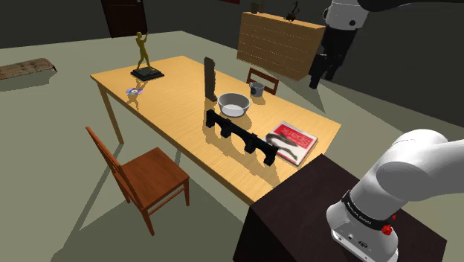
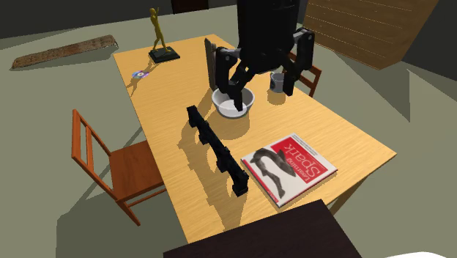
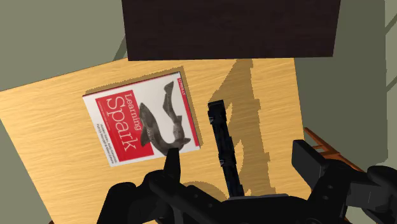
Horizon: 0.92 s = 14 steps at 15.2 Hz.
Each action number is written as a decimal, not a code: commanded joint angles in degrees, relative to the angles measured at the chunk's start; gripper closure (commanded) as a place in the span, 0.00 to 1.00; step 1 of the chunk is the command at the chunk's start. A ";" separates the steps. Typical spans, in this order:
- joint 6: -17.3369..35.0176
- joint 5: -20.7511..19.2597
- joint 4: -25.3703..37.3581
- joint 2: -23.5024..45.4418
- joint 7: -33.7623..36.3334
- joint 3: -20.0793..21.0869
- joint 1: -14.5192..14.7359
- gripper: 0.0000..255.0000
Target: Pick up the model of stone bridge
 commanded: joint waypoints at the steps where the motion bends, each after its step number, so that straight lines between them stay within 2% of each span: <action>1: 0.00 0.00 0.00 0.00 0.00 0.00 0.00 0.00; 8: 13.78 -0.29 -2.54 11.78 -1.21 -0.86 0.54 0.00; 14: 24.67 -0.37 -1.49 24.19 -2.31 -1.33 0.96 0.00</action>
